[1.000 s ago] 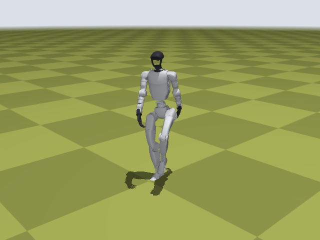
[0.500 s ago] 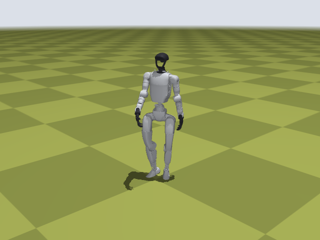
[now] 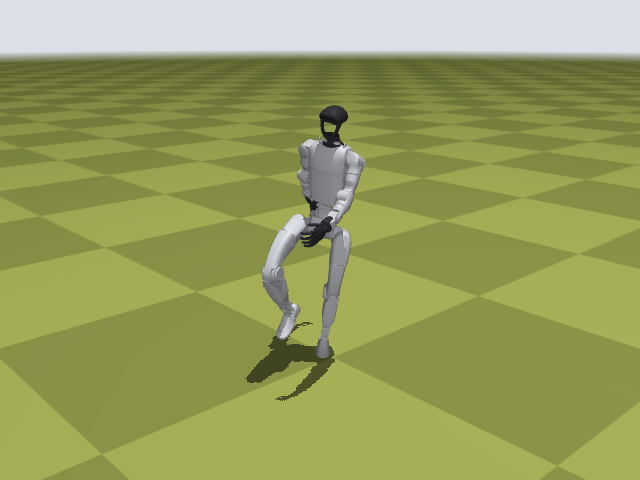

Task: In place motions

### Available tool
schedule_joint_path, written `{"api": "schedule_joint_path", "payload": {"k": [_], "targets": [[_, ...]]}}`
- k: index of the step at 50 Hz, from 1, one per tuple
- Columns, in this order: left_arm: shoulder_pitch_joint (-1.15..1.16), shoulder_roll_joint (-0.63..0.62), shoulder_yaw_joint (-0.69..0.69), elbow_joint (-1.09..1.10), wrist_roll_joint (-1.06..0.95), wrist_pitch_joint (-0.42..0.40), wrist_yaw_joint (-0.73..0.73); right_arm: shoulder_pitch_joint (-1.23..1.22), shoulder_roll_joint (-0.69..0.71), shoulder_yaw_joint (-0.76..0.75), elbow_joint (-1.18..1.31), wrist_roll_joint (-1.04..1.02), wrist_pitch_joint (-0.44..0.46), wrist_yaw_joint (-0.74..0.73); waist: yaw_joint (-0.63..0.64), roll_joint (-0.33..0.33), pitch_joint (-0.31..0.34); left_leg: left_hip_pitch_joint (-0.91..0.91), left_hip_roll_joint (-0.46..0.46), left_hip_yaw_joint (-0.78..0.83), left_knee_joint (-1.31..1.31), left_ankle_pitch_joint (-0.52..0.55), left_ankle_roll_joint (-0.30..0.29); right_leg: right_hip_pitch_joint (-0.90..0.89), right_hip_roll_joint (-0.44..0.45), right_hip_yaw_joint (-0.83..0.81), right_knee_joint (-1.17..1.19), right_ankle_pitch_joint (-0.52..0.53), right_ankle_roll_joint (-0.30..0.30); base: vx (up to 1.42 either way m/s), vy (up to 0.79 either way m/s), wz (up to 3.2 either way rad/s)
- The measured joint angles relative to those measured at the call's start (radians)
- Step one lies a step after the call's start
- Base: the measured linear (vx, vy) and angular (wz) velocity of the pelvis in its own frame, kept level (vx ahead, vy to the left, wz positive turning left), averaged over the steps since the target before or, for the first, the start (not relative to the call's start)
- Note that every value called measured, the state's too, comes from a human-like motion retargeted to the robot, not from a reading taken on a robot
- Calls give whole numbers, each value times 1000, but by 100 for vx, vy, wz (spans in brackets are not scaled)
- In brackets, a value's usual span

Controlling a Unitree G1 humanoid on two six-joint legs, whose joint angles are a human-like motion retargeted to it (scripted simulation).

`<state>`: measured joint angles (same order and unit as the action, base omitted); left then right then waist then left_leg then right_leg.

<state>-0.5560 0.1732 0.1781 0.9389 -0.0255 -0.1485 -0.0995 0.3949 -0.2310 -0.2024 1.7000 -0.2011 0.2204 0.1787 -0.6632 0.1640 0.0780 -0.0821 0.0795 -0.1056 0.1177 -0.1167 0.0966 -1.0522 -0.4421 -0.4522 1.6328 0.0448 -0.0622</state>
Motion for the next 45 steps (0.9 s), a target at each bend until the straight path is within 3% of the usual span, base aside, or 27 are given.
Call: {"api": "schedule_joint_path", "payload": {"k": [5, 8, 10, 13, 15, 17, 18, 21, 22, 23, 25, 27, 29, 34, 39, 42, 45], "targets": [[80, -1, 13, 39, 9, 2, -18, -60, -8, -13, 0, 52, -36, 5, 59, -50, -54, 59, -37, 94, -46, -12, -18, 248, 68, -14, -184, 13, -11, 3, 4, -89], [159, -38, 8, 105, 26, 25, -30, -118, 12, -6, -4, 85, -84, 11, 126, -49, -98, 82, -37, 143, -68, -22, -32, 440, 194, -20, -420, 43, 5, 0, 5, -83], [221, -70, 10, 159, 33, 33, -49, -152, 31, 11, -37, 99, -111, 18, 172, -40, -125, 94, -27, 173, -78, -28, -47, 566, 298, 15, -627, 83, 38, -3, 10, -78], [326, -113, 40, 247, 71, 52, -76, -219, 57, 58, -99, 96, -145, 17, 229, -44, -173, 107, -46, 218, -83, -45, -63, 772, 388, 69, -998, 172, 90, -7, 18, -66], [400, -137, 70, 310, 101, 71, -82, -272, 71, 96, -129, 88, -167, 9, 252, -49, -205, 106, -65, 233, -71, -62, -73, 895, 428, 82, -1226, 24, 124, -8, 23, -46], [474, -143, 115, 396, 130, 85, -76, -346, 85, 160, -127, 89, -176, 1, 296, -66, -233, 97, -79, 280, -21, -78, -78, 967, 430, -27, -1357, -70, 44, -14, 28, -81], [507, -141, 139, 447, 147, 96, -71, -390, 95, 199, -121, 99, -172, -3, 316, -75, -244, 79, -83, 297, 21, -70, -78, 972, 426, 0, -1395, -76, 39, -16, 25, -77], [591, -129, 198, 587, 166, 153, -44, -534, 138, 317, -158, 94, -169, 2, 360, -137, -245, -78, -77, 350, 308, 151, -89, 962, 366, 78, -1422, -68, 56, -35, 24, -44], [611, -122, 217, 626, 161, 172, -36, -585, 155, 344, -194, 82, -174, 8, 366, -156, -230, -163, -64, 359, 443, 246, -73, 955, 344, 98, -1417, -68, 63, -61, 25, 0], [632, -116, 236, 657, 154, 185, -29, -629, 173, 355, -248, 65, -183, 10, 377, -166, -207, -248, -40, 368, 570, 327, -20, 951, 326, 92, -1407, -71, 67, -60, 21, -9], [682, -100, 256, 688, 129, 196, -28, -720, 200, 384, -363, 55, -204, 33, 402, -189, -168, -426, -23, 362, 845, 288, 48, 940, 306, 97, -1384, -76, 61, -48, 13, -21], [750, -89, 260, 699, 147, 200, -60, -813, 217, 375, -451, 62, -208, 51, 439, -204, -135, -591, 60, 398, 1101, 212, 94, 941, 324, 112, -1377, -72, 32, -24, 8, -39], [808, -93, 265, 717, 194, 203, -71, -888, 239, 328, -532, 61, -227, 38, 510, -222, -104, -746, 85, 425, 1279, 157, 125, 939, 332, 143, -1370, -62, 6, -20, 13, -79], [913, -89, 252, 757, 299, 202, -97, -1039, 247, 287, -714, 117, -270, 58, 672, -301, -20, -1012, 85, 522, 1470, 91, 97, 932, 293, 237, -1340, -35, -24, -13, 12, -96], [970, -89, 265, 761, 398, 242, -118, -1101, 222, 261, -810, 68, -296, 63, 744, -349, -2, -1047, 59, 578, 1425, 76, 81, 926, 251, 227, -1325, -24, -41, 3, 13, -27], [948, -90, 283, 761, 392, 256, -142, -1098, 204, 268, -819, 30, -321, 25, 735, -332, -19, -997, 38, 540, 1390, 76, 104, 935, 260, 215, -1347, -18, -27, 3, 8, 33], [901, -82, 278, 761, 378, 260, -156, -1059, 192, 275, -792, 7, -359, -6, 704, -303, -76, -908, 13, 493, 1325, 88, 99, 941, 276, 182, -1401, -5, -4, 10, 6, 62]]}}
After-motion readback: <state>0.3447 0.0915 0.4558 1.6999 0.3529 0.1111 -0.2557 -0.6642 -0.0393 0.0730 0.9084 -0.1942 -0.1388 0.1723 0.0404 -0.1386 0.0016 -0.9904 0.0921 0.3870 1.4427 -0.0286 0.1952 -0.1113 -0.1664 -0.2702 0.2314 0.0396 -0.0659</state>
